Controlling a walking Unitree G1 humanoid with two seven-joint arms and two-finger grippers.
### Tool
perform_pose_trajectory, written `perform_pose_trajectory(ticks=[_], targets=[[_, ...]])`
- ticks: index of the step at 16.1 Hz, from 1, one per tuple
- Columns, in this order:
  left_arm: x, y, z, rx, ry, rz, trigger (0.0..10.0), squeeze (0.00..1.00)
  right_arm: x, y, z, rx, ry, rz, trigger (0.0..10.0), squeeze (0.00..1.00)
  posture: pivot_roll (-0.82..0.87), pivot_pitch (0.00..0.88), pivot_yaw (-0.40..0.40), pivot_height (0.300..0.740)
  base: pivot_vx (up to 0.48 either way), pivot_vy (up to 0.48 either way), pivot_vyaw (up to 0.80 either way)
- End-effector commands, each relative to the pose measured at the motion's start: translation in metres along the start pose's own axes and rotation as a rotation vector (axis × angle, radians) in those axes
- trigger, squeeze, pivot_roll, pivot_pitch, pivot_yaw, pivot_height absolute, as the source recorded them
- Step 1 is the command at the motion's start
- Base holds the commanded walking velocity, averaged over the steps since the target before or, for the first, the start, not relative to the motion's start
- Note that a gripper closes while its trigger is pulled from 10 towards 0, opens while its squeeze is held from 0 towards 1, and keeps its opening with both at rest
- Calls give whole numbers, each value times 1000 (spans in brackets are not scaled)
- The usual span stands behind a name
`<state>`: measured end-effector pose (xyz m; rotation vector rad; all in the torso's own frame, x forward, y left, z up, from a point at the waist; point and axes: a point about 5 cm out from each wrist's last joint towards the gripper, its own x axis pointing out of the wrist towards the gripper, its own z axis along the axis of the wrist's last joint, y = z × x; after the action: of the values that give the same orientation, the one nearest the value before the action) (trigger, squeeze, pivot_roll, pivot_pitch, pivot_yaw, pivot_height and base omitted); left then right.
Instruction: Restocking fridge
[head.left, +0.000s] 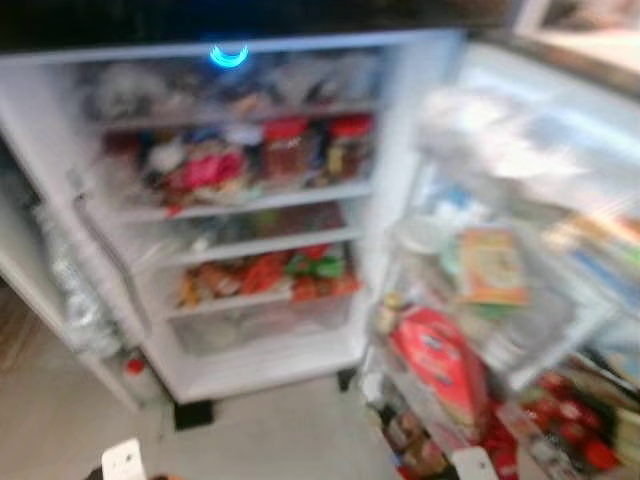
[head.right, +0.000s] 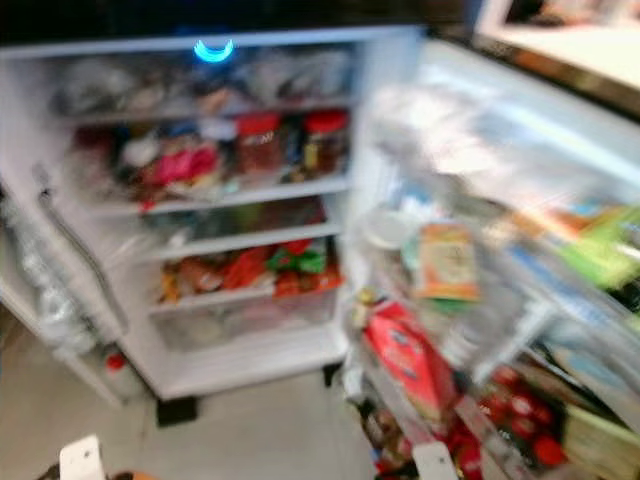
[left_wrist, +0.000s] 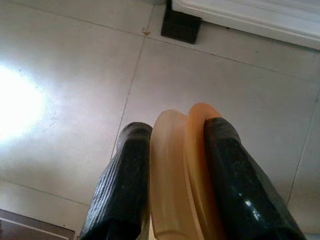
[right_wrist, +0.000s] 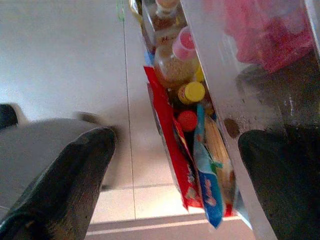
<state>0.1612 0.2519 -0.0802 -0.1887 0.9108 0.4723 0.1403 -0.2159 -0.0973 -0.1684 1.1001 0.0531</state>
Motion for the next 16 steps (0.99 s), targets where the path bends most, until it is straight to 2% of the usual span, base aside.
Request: perform_pose_trajectory(ticks=[1,3,6,7,8,9,11,12,13,14,16], targets=[[-3,-3,-17,20,64,-5,10000,0,-3,-21,0,2,9,-64,10000,0,-143,0,-45,740,0,-281,0],[-3,-2,-17,19,64,-5,10000,0,-3,-21,0,2,9,-64,10000,0,-143,0,-45,740,0,-279,0],[1,-12,4,-8,-22,-35,10000,0,-3,-21,0,-2,9,-62,10000,0,-149,0,-46,740,0,0,0],[3,-24,40,0,-159,-71,10000,0,-3,-21,0,-6,9,-62,10000,0,-144,0,-48,740,0,0,0],[3,-30,64,-7,-249,-91,10000,0,-3,-21,0,-6,9,-62,10000,0,-142,0,-46,740,0,0,0],[-1,-43,105,-15,-407,-136,10000,0,-3,-21,-1,-6,9,-62,10000,0,-142,0,-45,740,0,0,0],[-11,-59,141,26,-574,-182,10000,0,-3,-21,-1,-2,8,-64,10000,0,-147,0,-39,740,0,0,0],[-26,-80,165,-10,-708,-269,10000,0,-3,-21,-1,0,7,-65,10000,0,-148,0,-35,740,0,0,0],[-27,-82,167,-22,-720,-283,10000,0,-3,-20,-1,1,8,-65,10000,0,-148,0,-35,740,0,0,0],[-33,-90,169,-69,-748,-334,10000,0,-3,-20,-1,1,8,-65,10000,0,-147,0,-33,740,0,0,0],[-43,-105,161,-195,-753,-478,10000,0,-3,-20,-2,-2,11,-66,10000,0,-143,0,-31,740,0,0,0]])
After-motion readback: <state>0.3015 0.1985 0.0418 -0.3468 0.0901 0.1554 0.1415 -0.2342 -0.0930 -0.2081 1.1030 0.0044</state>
